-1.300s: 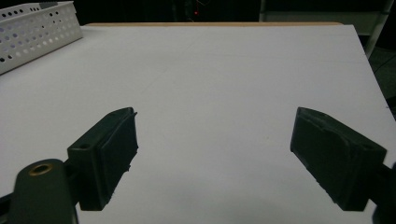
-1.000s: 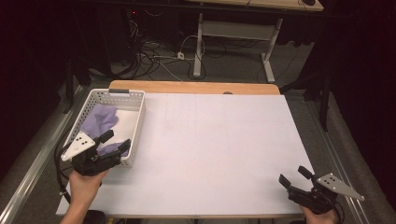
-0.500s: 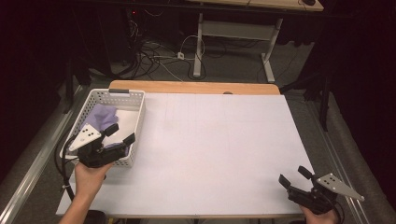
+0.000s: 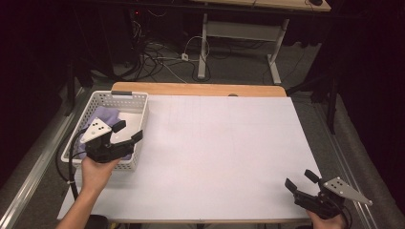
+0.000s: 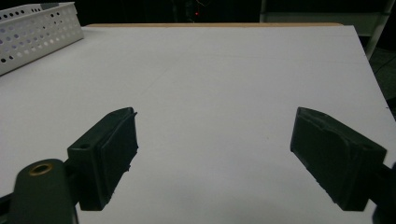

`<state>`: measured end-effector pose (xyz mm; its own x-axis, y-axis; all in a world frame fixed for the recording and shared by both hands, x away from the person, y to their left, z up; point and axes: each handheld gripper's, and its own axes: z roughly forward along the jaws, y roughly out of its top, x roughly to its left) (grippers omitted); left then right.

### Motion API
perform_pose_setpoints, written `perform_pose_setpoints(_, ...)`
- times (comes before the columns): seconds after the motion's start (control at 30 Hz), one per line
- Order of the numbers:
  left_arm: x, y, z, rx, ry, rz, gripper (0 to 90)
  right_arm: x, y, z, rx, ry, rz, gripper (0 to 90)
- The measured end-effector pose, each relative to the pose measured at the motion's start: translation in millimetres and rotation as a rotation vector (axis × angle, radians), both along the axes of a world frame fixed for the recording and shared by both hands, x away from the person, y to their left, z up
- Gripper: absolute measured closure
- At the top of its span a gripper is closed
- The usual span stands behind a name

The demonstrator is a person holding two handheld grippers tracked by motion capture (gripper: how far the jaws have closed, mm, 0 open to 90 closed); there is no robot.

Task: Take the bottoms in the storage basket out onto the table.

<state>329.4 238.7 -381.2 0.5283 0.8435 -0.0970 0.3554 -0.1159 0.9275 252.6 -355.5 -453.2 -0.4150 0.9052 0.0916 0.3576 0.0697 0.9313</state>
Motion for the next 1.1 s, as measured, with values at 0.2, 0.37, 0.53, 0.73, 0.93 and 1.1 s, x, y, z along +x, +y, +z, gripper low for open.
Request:
perform_pose_setpoints(0.2, 6.5, -2.8, 5.3, 0.023, -0.003, 0.005, 26.3, 0.0, -0.4, -0.1, 0.002, -0.001, 0.001, 15.6)
perform_pose_setpoints(0.37, 11.2, -4.6, 7.7, 0.045, 0.007, 0.007, 26.2, -0.1, -0.1, 0.0, 0.001, 0.000, 0.001, 15.6)
perform_pose_setpoints(0.53, 19.8, -3.1, 13.2, 0.068, 0.036, 0.024, 26.2, 0.1, -0.8, -0.2, 0.008, 0.000, -0.001, 15.6)
perform_pose_setpoints(0.73, 28.1, -2.3, 19.0, 0.102, 0.072, 0.034, 26.3, -0.1, -0.4, 0.0, 0.004, -0.002, 0.000, 15.6)
perform_pose_setpoints(0.93, 37.6, 0.7, 24.5, 0.158, 0.115, 0.061, 26.2, 0.2, -0.8, -0.2, 0.009, 0.000, -0.001, 15.6)
perform_pose_setpoints(1.1, 43.3, 7.0, 25.4, 0.156, 0.160, 0.087, 26.2, 0.0, -0.4, 0.0, 0.005, -0.001, 0.000, 15.6)
